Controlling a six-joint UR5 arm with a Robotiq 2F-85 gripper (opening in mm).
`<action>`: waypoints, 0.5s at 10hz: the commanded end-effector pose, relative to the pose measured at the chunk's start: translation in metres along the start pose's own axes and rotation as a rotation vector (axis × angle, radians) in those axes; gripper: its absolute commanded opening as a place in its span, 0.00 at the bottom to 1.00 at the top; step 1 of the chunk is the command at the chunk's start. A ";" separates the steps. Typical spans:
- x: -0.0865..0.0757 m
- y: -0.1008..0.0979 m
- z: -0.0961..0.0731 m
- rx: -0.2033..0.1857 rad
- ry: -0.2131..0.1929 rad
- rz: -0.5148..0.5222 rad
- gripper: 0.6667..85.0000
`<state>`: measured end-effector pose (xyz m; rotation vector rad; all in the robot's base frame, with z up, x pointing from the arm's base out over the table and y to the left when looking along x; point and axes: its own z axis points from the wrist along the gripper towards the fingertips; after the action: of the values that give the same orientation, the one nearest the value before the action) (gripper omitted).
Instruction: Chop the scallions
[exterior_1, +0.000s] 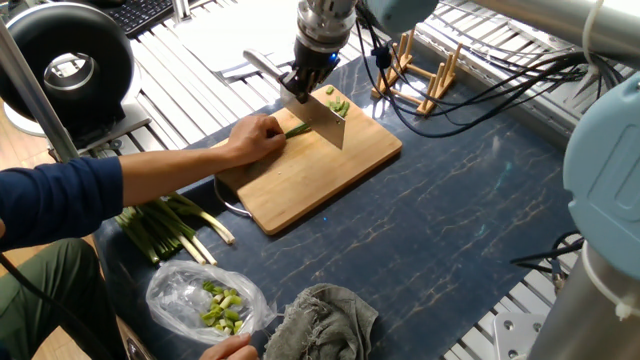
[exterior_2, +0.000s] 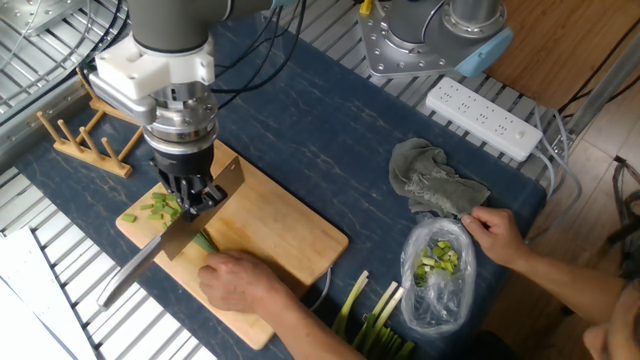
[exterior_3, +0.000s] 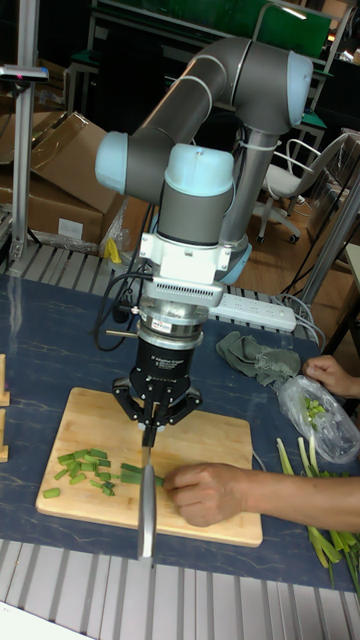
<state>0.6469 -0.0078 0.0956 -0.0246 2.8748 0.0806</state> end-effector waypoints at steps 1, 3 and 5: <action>0.000 -0.007 0.005 -0.007 -0.018 -0.007 0.01; 0.000 -0.008 0.007 -0.007 -0.021 -0.010 0.01; -0.002 -0.010 0.010 -0.001 -0.026 -0.012 0.01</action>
<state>0.6484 -0.0148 0.0880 -0.0461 2.8593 0.0726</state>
